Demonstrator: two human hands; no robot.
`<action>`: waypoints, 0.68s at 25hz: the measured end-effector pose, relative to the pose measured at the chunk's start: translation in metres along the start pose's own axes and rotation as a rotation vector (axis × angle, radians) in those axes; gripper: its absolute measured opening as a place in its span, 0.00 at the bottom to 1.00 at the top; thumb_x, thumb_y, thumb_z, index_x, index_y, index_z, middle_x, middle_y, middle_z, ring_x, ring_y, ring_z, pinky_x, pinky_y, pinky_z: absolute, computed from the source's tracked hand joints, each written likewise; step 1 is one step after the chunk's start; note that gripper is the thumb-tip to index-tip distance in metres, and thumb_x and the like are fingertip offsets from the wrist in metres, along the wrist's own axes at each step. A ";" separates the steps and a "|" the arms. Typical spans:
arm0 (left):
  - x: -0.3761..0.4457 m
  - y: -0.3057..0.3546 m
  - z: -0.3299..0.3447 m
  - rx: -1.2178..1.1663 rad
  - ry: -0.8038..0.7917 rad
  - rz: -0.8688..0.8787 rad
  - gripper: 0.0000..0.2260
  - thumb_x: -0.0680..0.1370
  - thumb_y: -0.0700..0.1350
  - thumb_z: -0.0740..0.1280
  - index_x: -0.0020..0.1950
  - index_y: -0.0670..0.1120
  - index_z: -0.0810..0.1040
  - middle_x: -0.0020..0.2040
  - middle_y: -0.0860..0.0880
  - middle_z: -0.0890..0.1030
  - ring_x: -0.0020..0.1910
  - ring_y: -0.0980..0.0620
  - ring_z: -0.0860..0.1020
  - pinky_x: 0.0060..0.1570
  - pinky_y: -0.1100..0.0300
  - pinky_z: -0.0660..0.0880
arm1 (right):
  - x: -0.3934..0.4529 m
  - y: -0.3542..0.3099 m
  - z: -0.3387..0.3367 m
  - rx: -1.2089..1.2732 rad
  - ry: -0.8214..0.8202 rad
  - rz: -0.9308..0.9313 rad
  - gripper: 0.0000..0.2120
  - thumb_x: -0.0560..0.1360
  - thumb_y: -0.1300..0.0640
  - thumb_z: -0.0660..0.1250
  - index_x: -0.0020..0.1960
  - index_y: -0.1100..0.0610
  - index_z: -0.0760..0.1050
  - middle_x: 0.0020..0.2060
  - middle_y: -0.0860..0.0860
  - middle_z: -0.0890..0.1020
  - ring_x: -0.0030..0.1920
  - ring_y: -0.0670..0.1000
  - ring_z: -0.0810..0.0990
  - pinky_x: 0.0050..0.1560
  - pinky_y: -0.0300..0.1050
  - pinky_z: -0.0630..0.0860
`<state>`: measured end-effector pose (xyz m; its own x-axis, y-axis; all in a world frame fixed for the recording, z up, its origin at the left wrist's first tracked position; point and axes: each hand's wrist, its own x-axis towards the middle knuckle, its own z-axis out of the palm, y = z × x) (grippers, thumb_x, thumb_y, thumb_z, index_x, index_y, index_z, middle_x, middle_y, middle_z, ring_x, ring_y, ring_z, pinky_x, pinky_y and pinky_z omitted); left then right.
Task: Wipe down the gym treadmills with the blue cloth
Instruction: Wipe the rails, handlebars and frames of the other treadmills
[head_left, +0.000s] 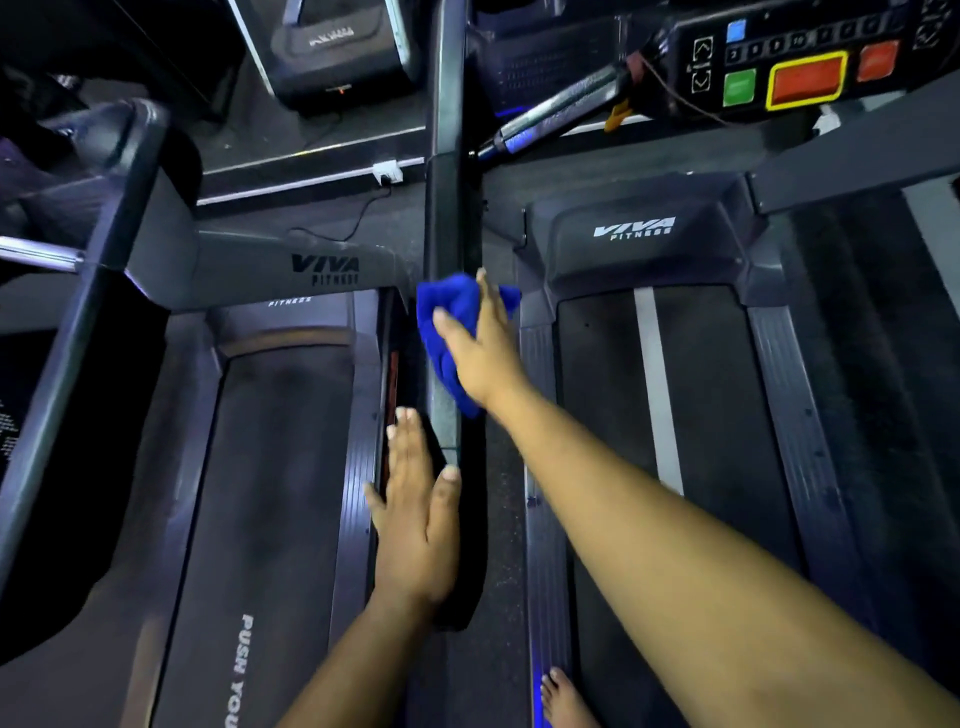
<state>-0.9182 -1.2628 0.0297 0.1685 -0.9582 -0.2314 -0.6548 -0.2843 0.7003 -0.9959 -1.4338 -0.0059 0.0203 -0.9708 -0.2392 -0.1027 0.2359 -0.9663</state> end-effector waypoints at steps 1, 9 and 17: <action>0.018 0.010 -0.001 -0.014 0.020 -0.020 0.32 0.76 0.65 0.45 0.78 0.61 0.42 0.79 0.65 0.44 0.77 0.68 0.41 0.74 0.48 0.34 | 0.022 -0.001 -0.004 0.002 0.010 0.019 0.38 0.79 0.47 0.65 0.81 0.56 0.49 0.80 0.57 0.54 0.80 0.55 0.51 0.79 0.55 0.50; 0.123 0.045 0.007 -0.090 0.114 0.002 0.35 0.77 0.64 0.50 0.81 0.50 0.52 0.81 0.54 0.54 0.79 0.59 0.54 0.78 0.55 0.54 | 0.018 0.021 -0.004 0.134 -0.053 -0.141 0.37 0.77 0.42 0.59 0.79 0.54 0.47 0.80 0.53 0.51 0.81 0.53 0.48 0.80 0.49 0.45; 0.126 0.051 0.008 0.211 0.052 0.048 0.34 0.79 0.65 0.47 0.82 0.50 0.47 0.82 0.56 0.45 0.79 0.64 0.43 0.78 0.54 0.49 | 0.044 0.015 -0.014 0.091 -0.096 -0.182 0.40 0.77 0.42 0.59 0.80 0.58 0.46 0.80 0.50 0.49 0.80 0.49 0.47 0.80 0.54 0.48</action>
<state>-0.9367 -1.3976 0.0310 0.1678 -0.9723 -0.1624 -0.8018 -0.2305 0.5514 -1.0103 -1.4730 -0.0299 0.1257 -0.9900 -0.0637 0.0010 0.0643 -0.9979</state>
